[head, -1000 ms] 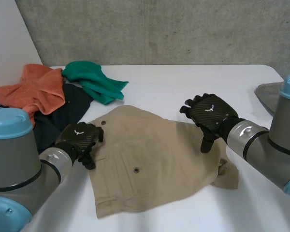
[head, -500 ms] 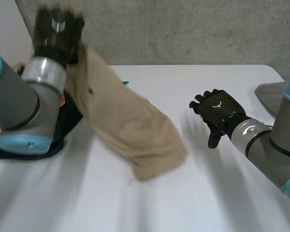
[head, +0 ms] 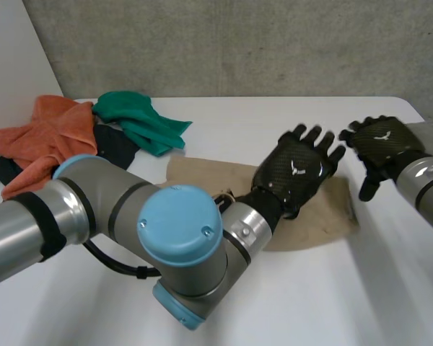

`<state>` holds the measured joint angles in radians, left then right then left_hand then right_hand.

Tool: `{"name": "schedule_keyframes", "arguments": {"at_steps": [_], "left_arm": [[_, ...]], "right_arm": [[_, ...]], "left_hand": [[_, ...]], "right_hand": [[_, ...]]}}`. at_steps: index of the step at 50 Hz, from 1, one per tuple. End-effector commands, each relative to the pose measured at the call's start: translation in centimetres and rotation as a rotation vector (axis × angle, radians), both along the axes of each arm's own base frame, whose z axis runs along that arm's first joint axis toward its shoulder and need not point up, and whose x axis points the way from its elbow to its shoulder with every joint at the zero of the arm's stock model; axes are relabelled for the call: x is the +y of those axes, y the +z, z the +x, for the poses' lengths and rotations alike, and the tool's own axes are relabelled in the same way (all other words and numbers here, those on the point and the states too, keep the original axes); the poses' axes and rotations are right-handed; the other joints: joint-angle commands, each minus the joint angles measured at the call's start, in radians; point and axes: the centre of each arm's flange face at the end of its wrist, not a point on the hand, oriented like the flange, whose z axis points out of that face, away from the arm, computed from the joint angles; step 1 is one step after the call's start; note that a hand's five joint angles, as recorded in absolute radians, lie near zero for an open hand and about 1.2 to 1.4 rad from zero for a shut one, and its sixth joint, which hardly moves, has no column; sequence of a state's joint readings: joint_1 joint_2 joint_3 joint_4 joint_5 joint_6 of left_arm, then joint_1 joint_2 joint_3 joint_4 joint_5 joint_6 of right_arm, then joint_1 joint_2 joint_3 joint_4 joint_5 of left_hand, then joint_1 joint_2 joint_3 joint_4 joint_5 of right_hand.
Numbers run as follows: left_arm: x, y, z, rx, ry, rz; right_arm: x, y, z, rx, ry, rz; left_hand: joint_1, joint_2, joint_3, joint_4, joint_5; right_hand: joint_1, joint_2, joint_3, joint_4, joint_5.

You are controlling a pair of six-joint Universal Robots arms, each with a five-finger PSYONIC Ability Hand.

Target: Fold the laundry.

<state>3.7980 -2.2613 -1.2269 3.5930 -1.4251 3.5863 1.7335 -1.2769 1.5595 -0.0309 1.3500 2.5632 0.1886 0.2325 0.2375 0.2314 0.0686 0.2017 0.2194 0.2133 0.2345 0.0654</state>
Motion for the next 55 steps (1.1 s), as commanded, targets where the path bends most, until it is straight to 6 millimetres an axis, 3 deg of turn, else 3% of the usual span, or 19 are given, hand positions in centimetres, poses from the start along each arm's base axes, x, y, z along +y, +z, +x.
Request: {"name": "schedule_keyframes", "arguments": {"at_steps": [1,4,10,12,17,22,26,34,41,44,51,55], "left_arm": [[-0.2,2.0,0.6,0.022,0.024,-0.013],[-1.2,4.8,1.8,0.069,0.062,-0.048],[-4.3,7.3,4.8,0.098,0.162,-0.081],[-6.4,7.7,6.2,0.097,0.216,-0.081],[-10.5,6.8,9.5,0.041,0.334,-0.008],[-14.4,5.1,14.0,-0.037,0.476,0.151],[-15.9,3.0,15.8,-0.082,0.532,0.270],[-16.8,-0.7,17.2,-0.177,0.570,0.433],[-16.0,-3.3,17.0,-0.215,0.528,0.557],[-15.5,-3.6,16.7,-0.217,0.490,0.602],[-14.9,-3.8,16.6,-0.225,0.462,0.639],[-14.8,-3.7,16.6,-0.227,0.461,0.637]], "right_arm": [[-2.4,1.5,-1.9,0.015,-0.062,-0.063],[-2.9,2.7,-1.8,0.021,-0.060,-0.103],[-3.1,4.4,-1.5,0.007,-0.055,-0.132],[-2.7,5.0,-0.9,-0.011,-0.038,-0.110],[-1.4,6.1,1.6,-0.125,0.032,-0.005],[-2.8,4.0,3.7,-0.227,0.120,0.159],[-4.3,2.3,4.8,-0.282,0.157,0.226],[-6.1,-2.3,7.2,-0.283,0.191,0.314],[-6.4,-5.9,8.3,-0.264,0.201,0.413],[-6.6,-6.8,8.4,-0.257,0.199,0.424],[-6.7,-8.4,8.9,-0.235,0.206,0.436],[-6.7,-9.1,8.9,-0.219,0.207,0.439]], "left_hand": [[-0.014,-0.058,-0.063,-0.057,-0.069],[-0.014,-0.058,-0.063,-0.057,-0.069],[-0.014,-0.058,-0.063,-0.057,-0.069],[-0.010,-0.054,-0.059,-0.053,-0.065],[0.028,-0.016,-0.021,-0.015,-0.027],[0.031,-0.013,-0.018,-0.012,-0.024],[0.048,0.004,-0.001,0.005,-0.006],[0.051,0.007,0.002,0.009,-0.003],[0.142,0.098,0.093,0.099,0.088],[0.254,0.210,0.205,0.211,0.199],[0.829,0.785,0.780,0.786,0.774],[1.029,0.985,0.980,0.986,0.974]], "right_hand": [[-0.027,-0.045,-0.039,-0.060,-0.065],[-0.027,-0.045,-0.039,-0.060,-0.065],[-0.027,-0.045,-0.039,-0.060,-0.065],[-0.027,-0.045,-0.039,-0.060,-0.065],[-0.005,-0.023,-0.017,-0.038,-0.043],[-0.002,-0.020,-0.014,-0.035,-0.040],[0.047,0.030,0.036,0.015,0.009],[0.130,0.112,0.118,0.097,0.092],[0.133,0.115,0.121,0.100,0.095],[0.142,0.124,0.130,0.109,0.103],[0.312,0.294,0.300,0.279,0.273],[0.415,0.397,0.403,0.382,0.376]]}}
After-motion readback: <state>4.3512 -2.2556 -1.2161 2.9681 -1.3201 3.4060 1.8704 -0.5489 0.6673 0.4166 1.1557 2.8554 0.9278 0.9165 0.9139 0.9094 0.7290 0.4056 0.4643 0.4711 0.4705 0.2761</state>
